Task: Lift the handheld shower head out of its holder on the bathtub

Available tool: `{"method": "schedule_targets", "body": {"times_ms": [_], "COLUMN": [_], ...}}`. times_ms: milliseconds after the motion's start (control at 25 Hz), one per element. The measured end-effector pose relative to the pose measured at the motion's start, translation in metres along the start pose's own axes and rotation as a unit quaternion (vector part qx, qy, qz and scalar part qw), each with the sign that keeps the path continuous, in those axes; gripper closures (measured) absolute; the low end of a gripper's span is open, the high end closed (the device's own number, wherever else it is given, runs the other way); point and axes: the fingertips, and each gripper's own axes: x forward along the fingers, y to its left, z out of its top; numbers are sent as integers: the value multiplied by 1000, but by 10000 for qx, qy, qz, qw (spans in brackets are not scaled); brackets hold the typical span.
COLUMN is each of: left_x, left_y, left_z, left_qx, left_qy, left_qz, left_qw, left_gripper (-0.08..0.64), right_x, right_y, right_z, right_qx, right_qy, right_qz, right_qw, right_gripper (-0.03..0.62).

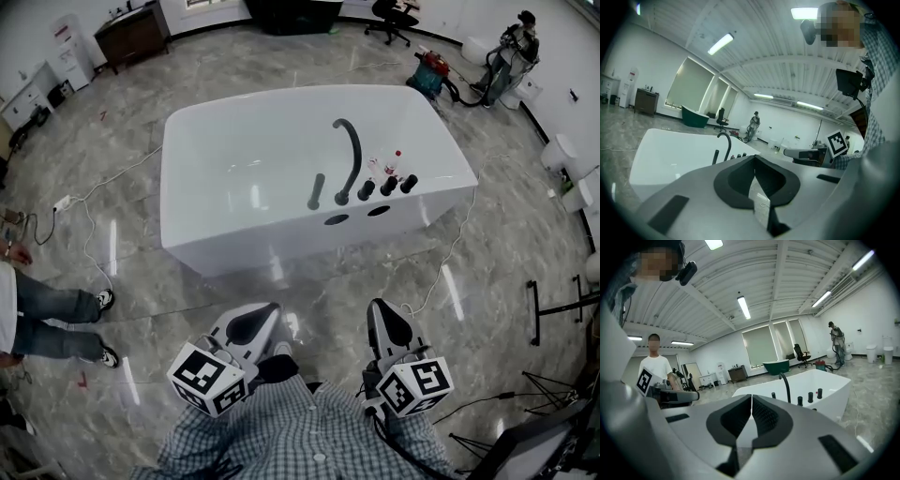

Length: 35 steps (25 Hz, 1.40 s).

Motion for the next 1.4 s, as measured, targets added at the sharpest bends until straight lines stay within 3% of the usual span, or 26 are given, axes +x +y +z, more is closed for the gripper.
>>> {"method": "schedule_targets", "body": {"times_ms": [240,600,880,1400], "left_x": [6,16,45,154], "left_y": [44,88,124,172], "left_z": [18,26,42,96], "left_qx": [-27,-174,-218,-340], "left_qy": [34,66,-3,-246], "left_qz": [-136,58,368,806], "left_qw": [9999,9998,9991,9959], "left_gripper": [554,554,554,554], "right_x": [42,90,150,251], "right_y": [12,6,-13,-90], "right_z": [9,15,30,73], "right_qx": [1,8,-30,-258], "right_qy": [80,240,278,497], "right_qz": [-157,-103,191,849], "right_qw": [9998,9997,9994,9948], "right_gripper": [574,574,574,574]}}
